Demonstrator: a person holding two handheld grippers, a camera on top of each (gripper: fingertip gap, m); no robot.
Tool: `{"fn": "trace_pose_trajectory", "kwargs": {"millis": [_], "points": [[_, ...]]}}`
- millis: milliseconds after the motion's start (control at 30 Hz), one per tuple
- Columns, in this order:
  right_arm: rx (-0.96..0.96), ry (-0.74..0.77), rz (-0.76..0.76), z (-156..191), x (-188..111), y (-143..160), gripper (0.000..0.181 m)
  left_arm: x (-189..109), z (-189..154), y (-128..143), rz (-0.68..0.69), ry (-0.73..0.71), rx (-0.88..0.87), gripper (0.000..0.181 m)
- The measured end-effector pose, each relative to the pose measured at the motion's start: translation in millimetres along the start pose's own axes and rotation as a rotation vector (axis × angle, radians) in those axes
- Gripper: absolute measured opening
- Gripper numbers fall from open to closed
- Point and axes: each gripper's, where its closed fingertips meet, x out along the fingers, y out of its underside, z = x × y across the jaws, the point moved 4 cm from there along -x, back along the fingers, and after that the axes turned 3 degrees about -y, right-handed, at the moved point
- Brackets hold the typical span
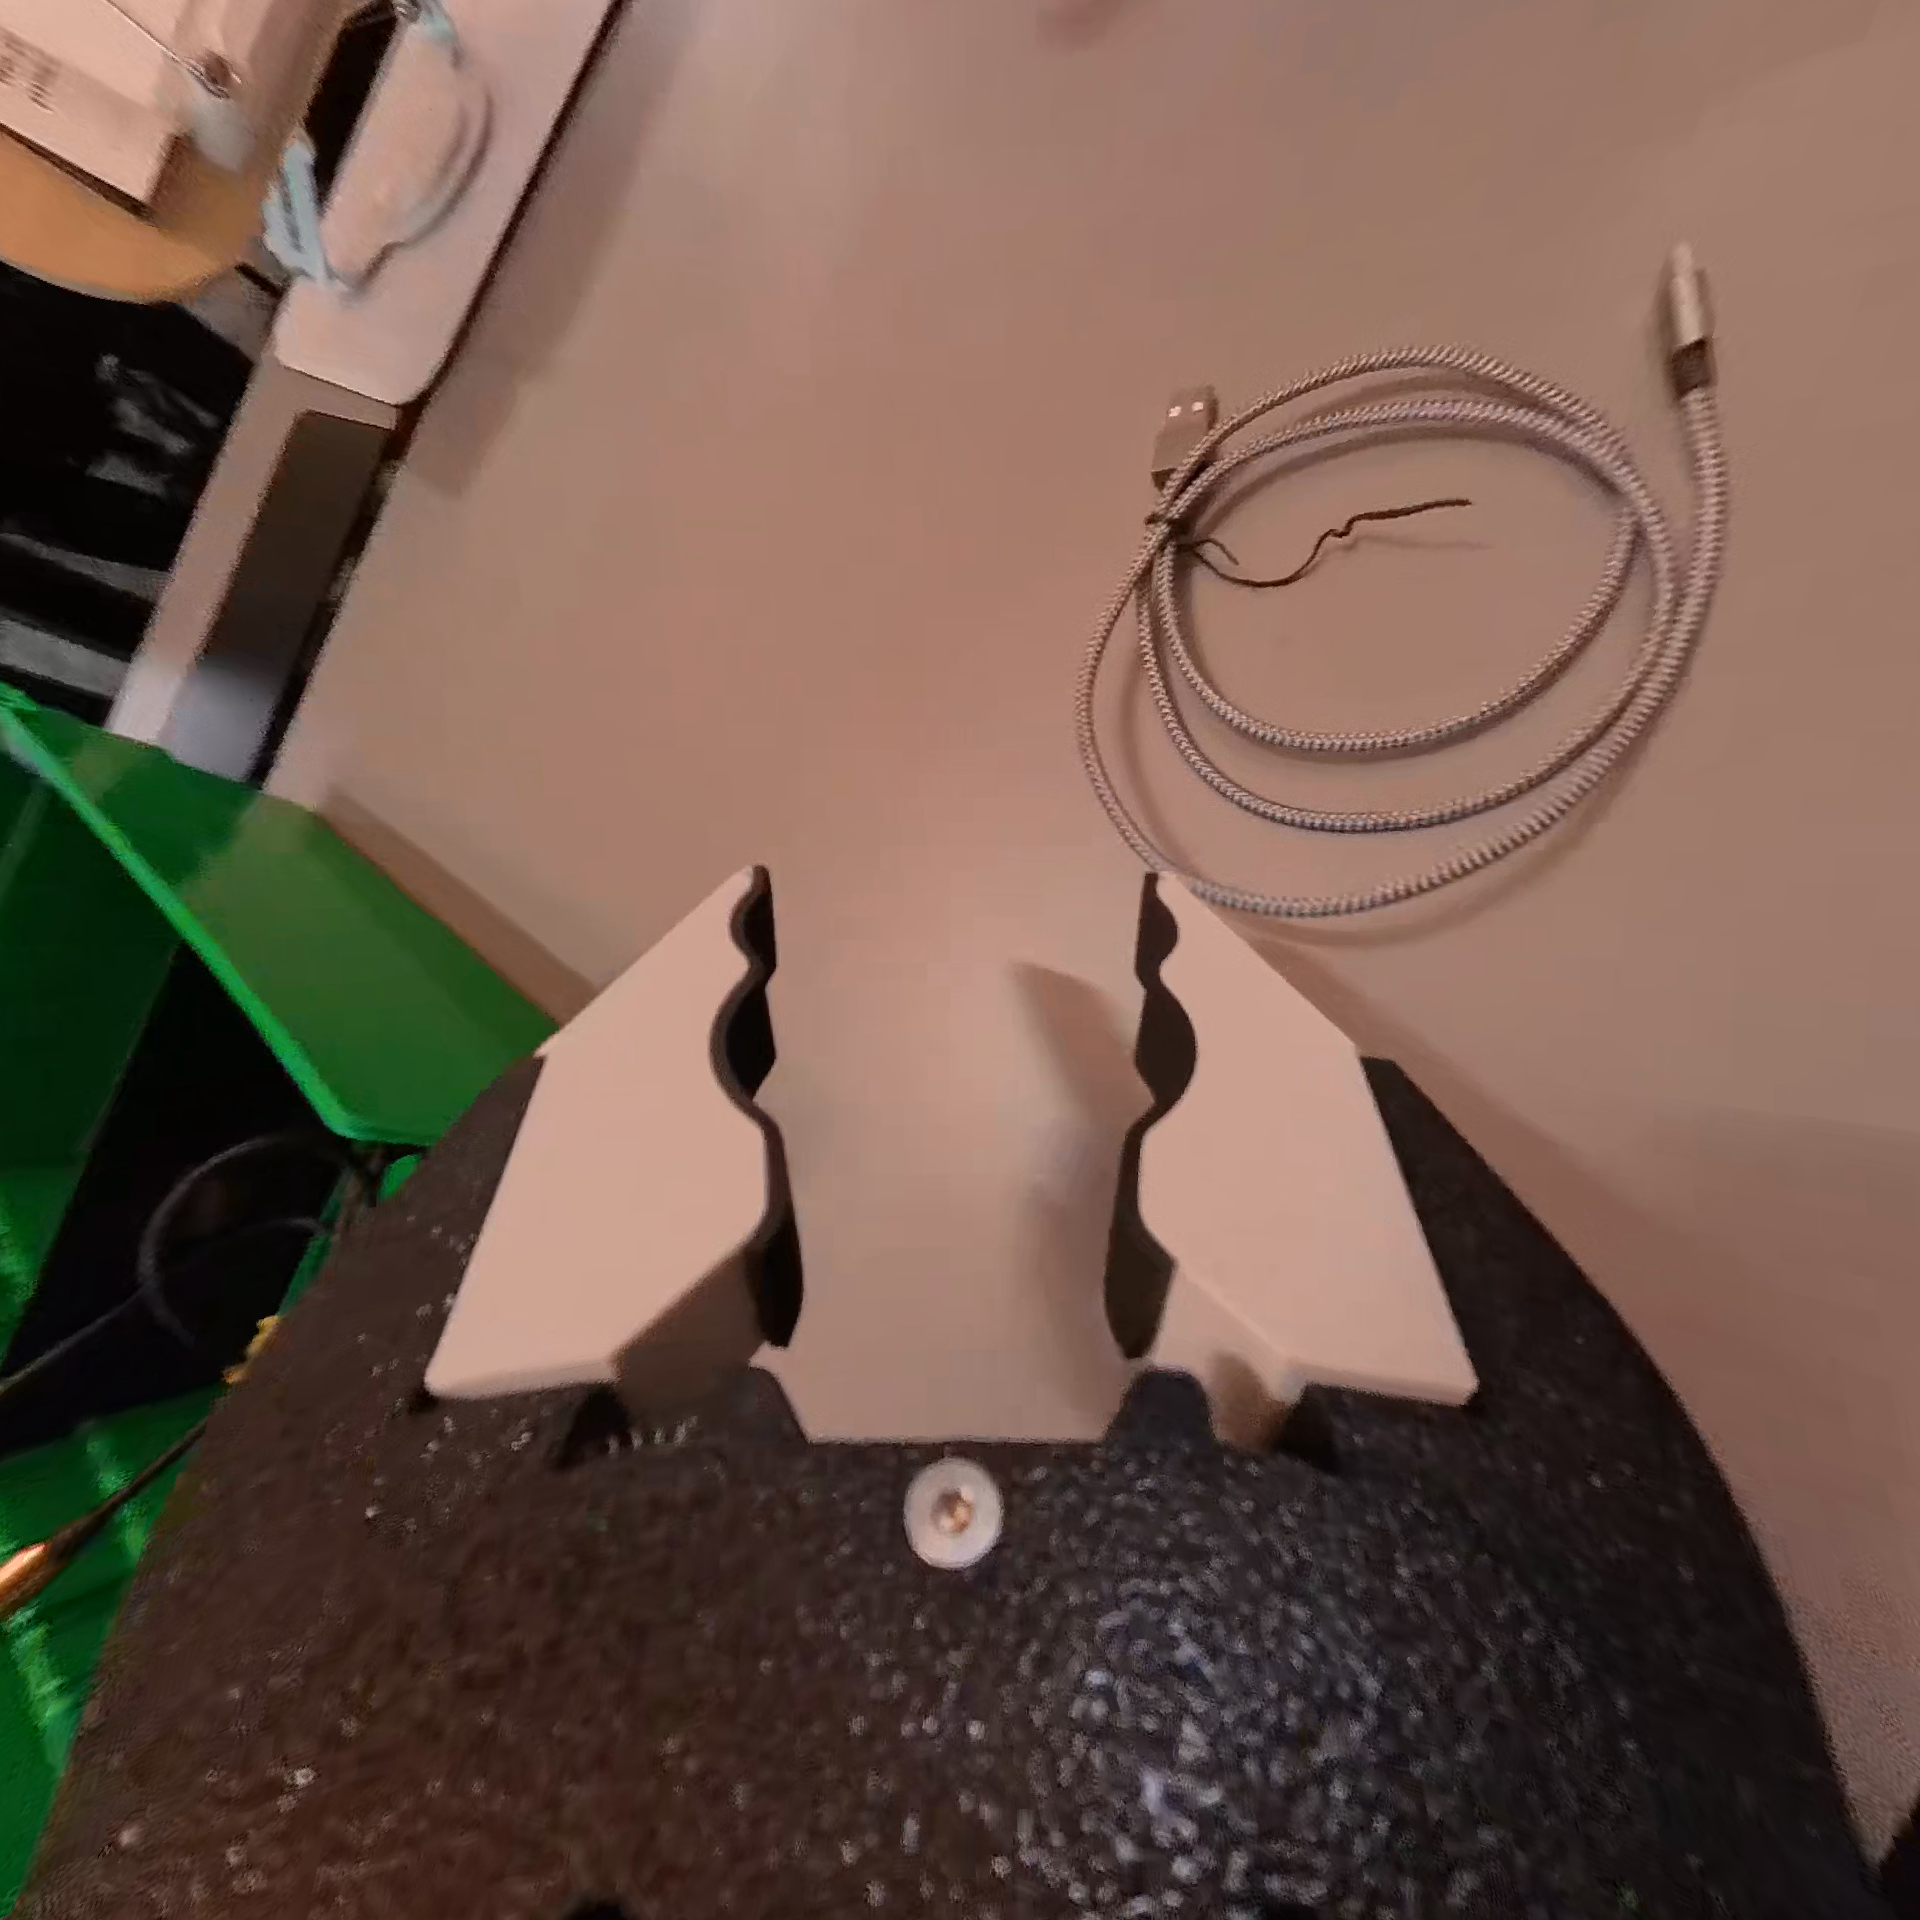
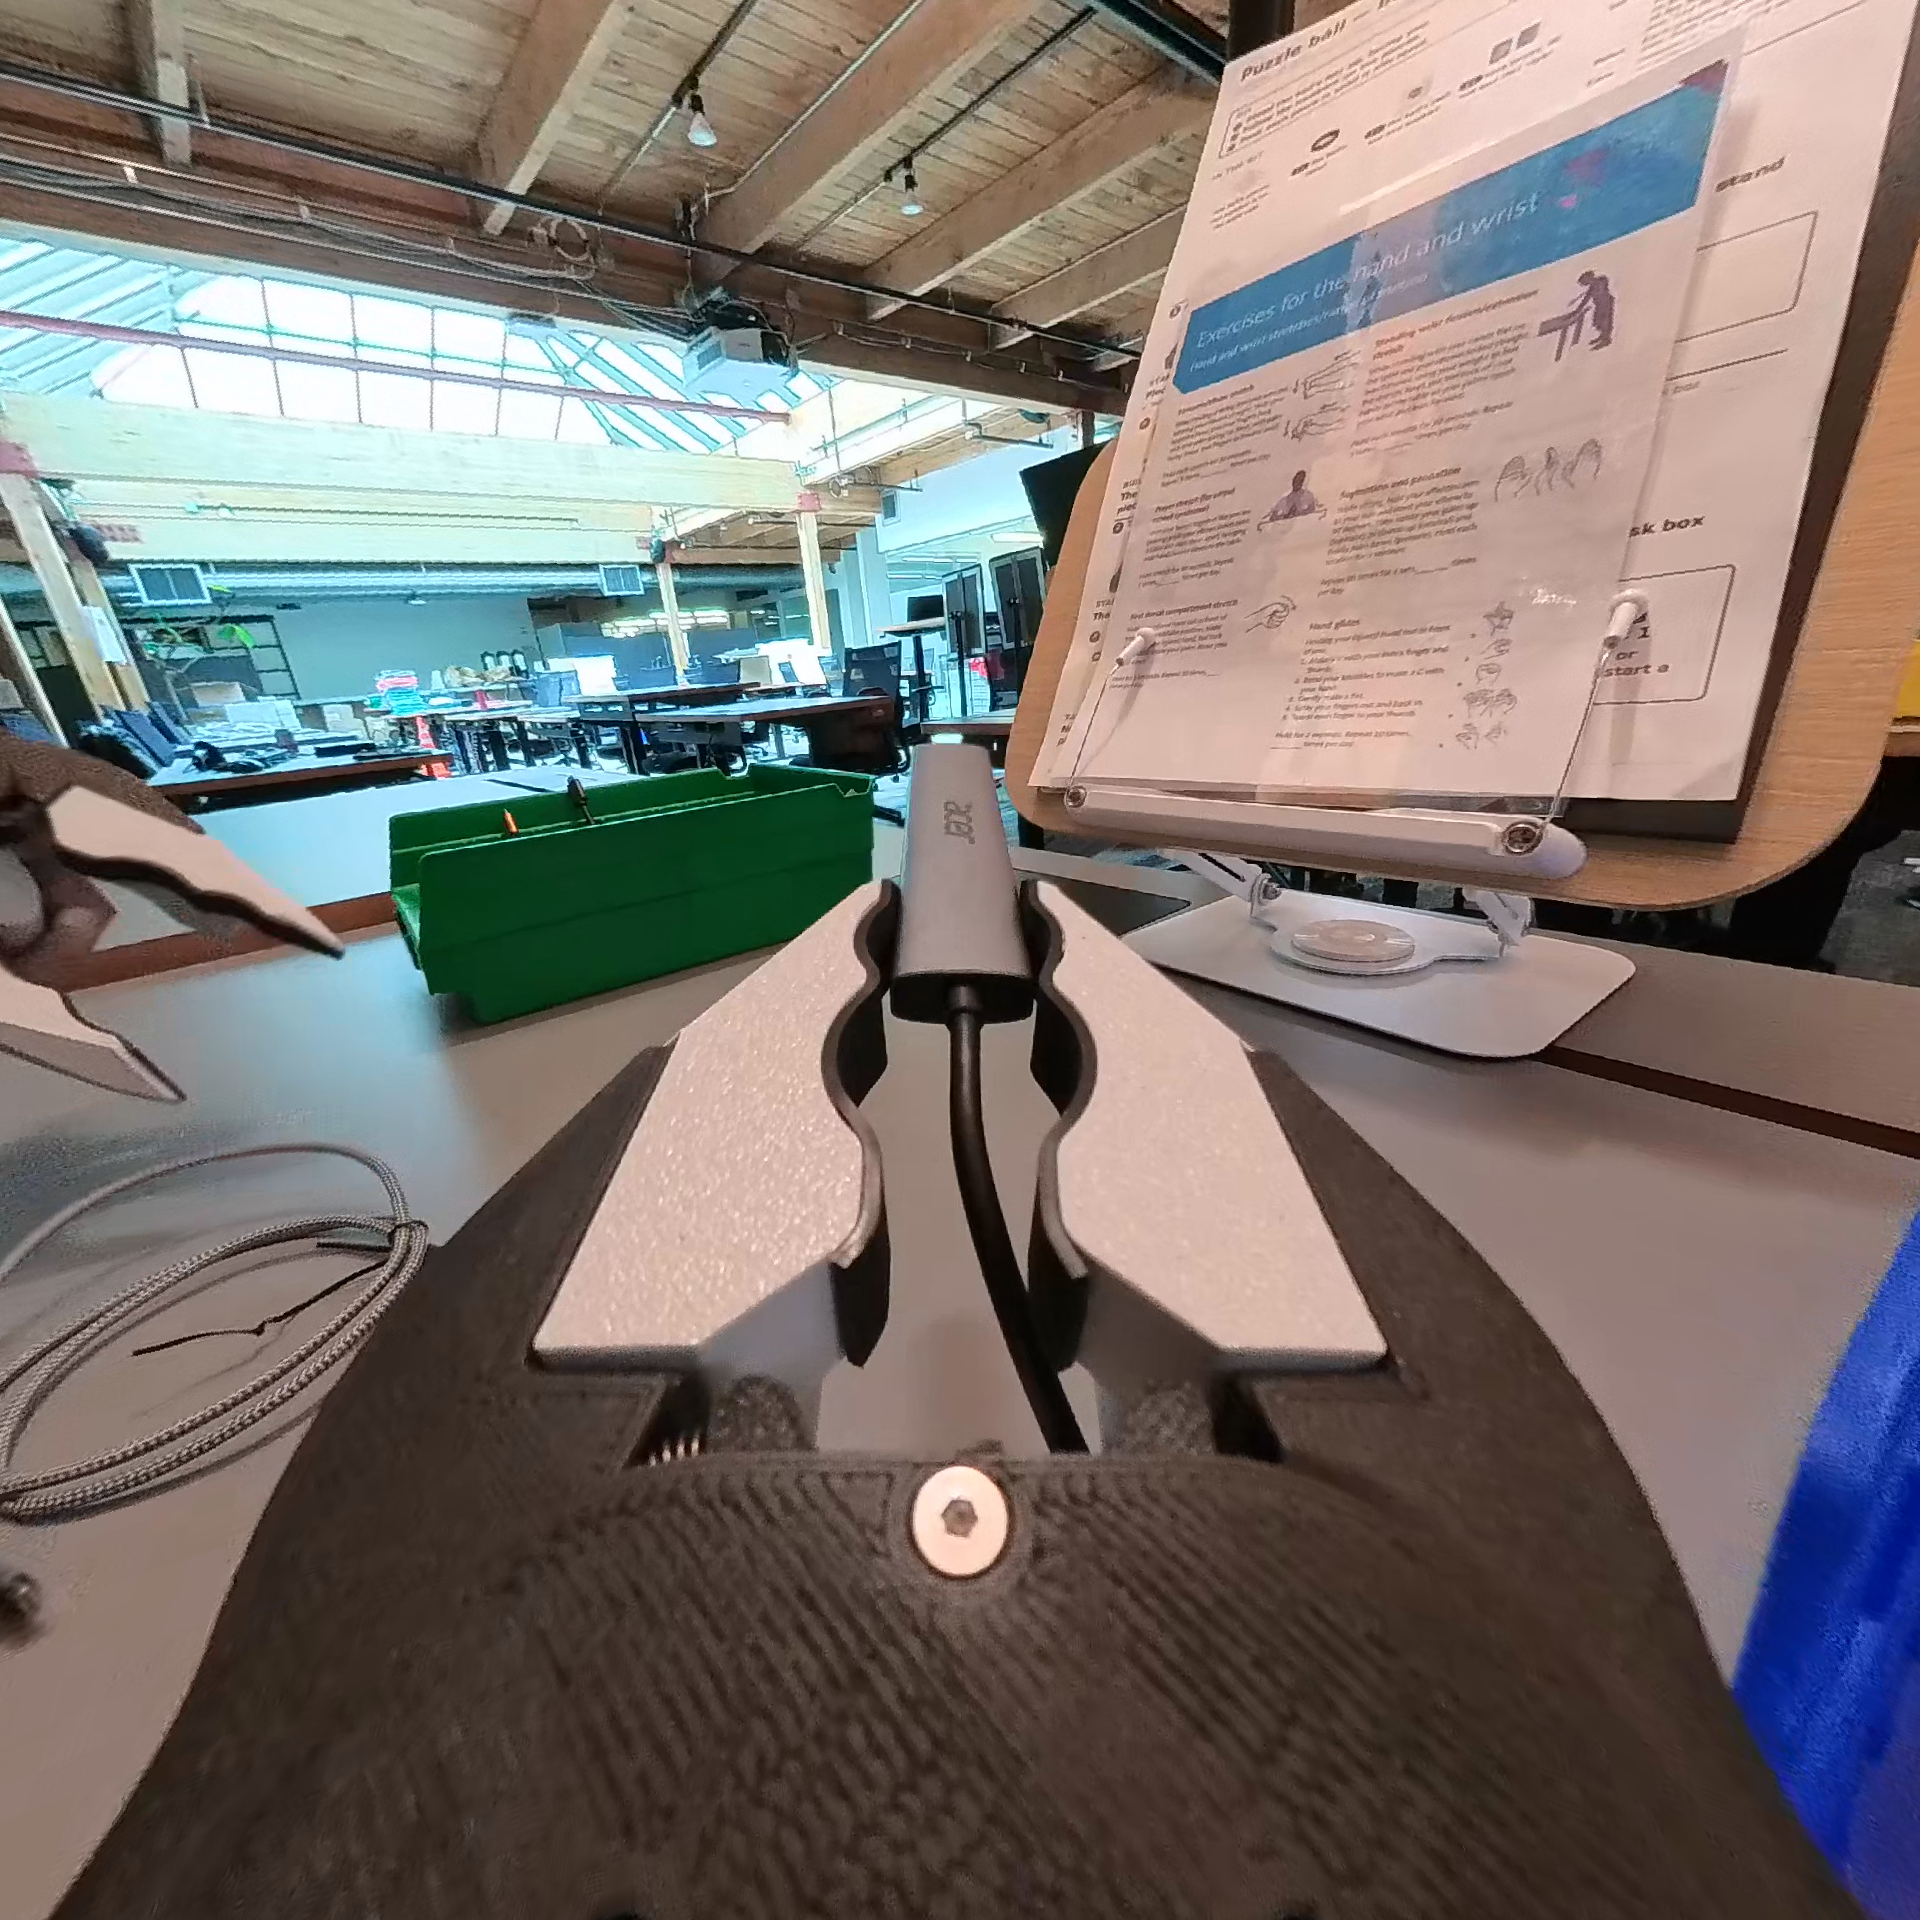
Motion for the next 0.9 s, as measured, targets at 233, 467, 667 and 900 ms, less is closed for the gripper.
{"fn": "trace_pose_trajectory", "kwargs": {"millis": [233,467,667,900], "points": [[-0.019,-0.008,0.015,2.3,1.3,2.5,0.022,17.8,-105.4,-63.4,-0.129,0.331,0.144,0.049],[-0.024,-0.01,0.021,2.9,1.0,4.3,0.021,58.3,-145.5,-74.8,-0.031,0.425,0.091,0.018],[-0.012,-0.036,0.013,7.5,2.1,1.4,0.021,70.0,-142.6,-80.5,-0.012,0.403,-0.09,0.003],[-0.122,-0.044,0.004,15.3,1.7,-4.1,0.022,85.0,-104.2,-132.0,-0.277,0.623,-0.828,0.002]]}}
